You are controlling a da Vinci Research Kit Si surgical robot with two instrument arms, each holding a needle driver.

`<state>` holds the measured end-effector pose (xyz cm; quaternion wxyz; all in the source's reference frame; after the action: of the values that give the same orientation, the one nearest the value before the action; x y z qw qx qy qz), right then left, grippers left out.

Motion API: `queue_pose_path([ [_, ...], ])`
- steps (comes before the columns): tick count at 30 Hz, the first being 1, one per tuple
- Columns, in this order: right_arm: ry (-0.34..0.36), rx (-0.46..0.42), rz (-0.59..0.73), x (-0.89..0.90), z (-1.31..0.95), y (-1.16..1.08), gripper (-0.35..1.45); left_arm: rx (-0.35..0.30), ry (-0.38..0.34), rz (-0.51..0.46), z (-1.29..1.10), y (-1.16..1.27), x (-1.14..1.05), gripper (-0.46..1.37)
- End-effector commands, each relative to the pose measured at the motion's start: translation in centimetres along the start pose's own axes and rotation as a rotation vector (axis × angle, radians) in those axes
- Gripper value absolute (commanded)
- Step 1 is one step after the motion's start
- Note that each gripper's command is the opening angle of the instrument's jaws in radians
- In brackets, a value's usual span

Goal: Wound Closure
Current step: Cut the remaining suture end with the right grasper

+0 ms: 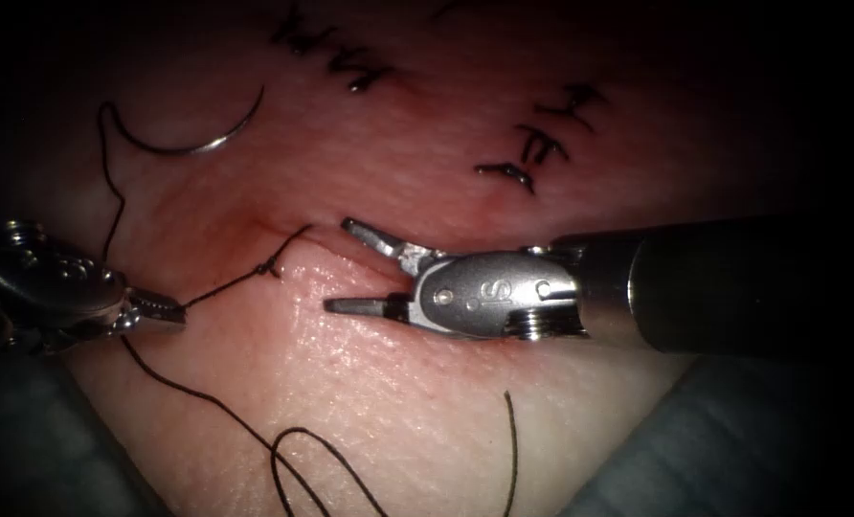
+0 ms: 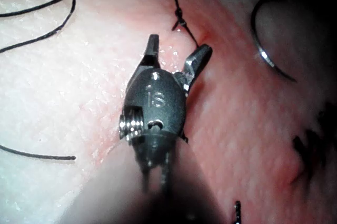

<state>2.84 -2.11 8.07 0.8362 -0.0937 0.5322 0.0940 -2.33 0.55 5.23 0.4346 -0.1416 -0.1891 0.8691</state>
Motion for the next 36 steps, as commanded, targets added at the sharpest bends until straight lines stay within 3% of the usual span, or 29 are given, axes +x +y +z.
queue_pose_path([
  [1,0.011,0.011,-0.013,0.01,0.04,-0.01,1.37,-0.009,0.0,0.001,0.0,0.0,0.0,-0.35],
  [14,0.035,0.015,-0.076,0.07,0.29,-0.2,1.39,-0.01,0.0,0.004,-0.02,0.04,0.03,-0.35],
  [36,0.069,0.012,-0.099,0.37,0.8,-0.35,1.38,-0.01,0.0,0.02,0.03,0.16,0.18,-0.35],
])
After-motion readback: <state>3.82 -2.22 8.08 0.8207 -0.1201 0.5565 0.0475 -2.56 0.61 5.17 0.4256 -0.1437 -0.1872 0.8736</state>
